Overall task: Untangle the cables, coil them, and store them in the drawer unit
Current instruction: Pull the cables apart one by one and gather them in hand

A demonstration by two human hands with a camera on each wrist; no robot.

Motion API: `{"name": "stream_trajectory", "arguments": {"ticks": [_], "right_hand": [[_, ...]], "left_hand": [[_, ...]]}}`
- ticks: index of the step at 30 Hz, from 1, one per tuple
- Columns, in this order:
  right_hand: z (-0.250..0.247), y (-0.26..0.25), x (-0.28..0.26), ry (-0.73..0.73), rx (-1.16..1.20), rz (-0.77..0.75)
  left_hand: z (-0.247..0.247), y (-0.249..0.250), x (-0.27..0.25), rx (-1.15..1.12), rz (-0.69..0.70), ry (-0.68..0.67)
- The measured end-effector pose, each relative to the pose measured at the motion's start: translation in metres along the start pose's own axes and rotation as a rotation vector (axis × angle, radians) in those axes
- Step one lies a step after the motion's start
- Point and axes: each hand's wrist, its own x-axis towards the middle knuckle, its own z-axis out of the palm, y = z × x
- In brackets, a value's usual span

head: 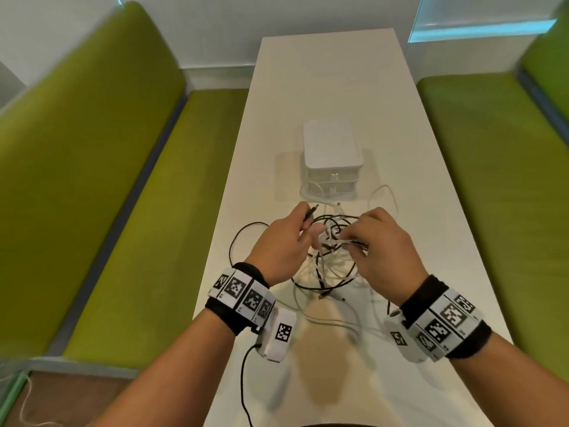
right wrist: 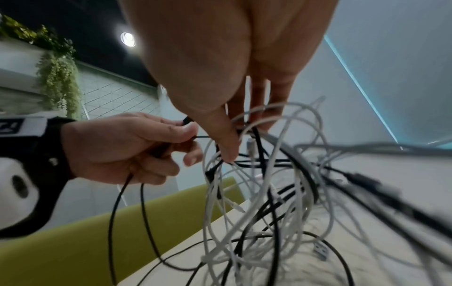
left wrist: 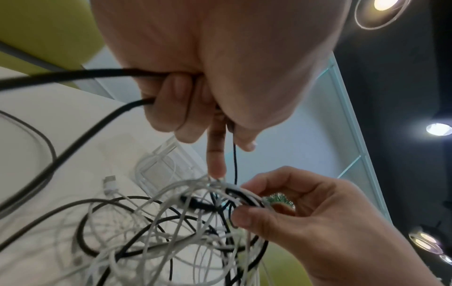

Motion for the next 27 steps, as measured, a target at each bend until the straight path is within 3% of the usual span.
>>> {"name": "stream_trajectory", "arguments": {"ticks": [3, 7, 11, 14, 17, 22, 27], "right_hand": [[0.014, -0.008, -0.008, -0.056, -0.044, -0.249], [0.026, -0.010, -0.018, -0.148, -0.032, -0.272], [0.007, -0.010, -0.016, -0.177, 0.095, -0.056], [0.001, -0.002, -0.011, -0.247, 0.016, 0.172], [0.009, 0.002, -0.009, -0.280, -0.118, 0.098], [0.012, 0.001, -0.010, -0.098, -0.036, 0.079], [0.011, 0.002, -0.003, -0.130, -0.048, 0.017]], "left_hand": [[0.004, 0.004, 0.005, 0.018, 0.024, 0.037], [0.010, 0.005, 0.008, -0.009, 0.007, 0.081], [0.002, -0.006, 0.005, -0.152, -0.073, 0.204], [-0.008, -0.009, 0.006, -0.241, -0.127, 0.261], [-0.010, -0.006, 0.008, -0.176, -0.091, 0.192], [-0.010, -0.013, 0.009, -0.054, -0.133, 0.064], [-0.009, -0.009, 0.004, 0.214, -0.096, -0.119]]}}
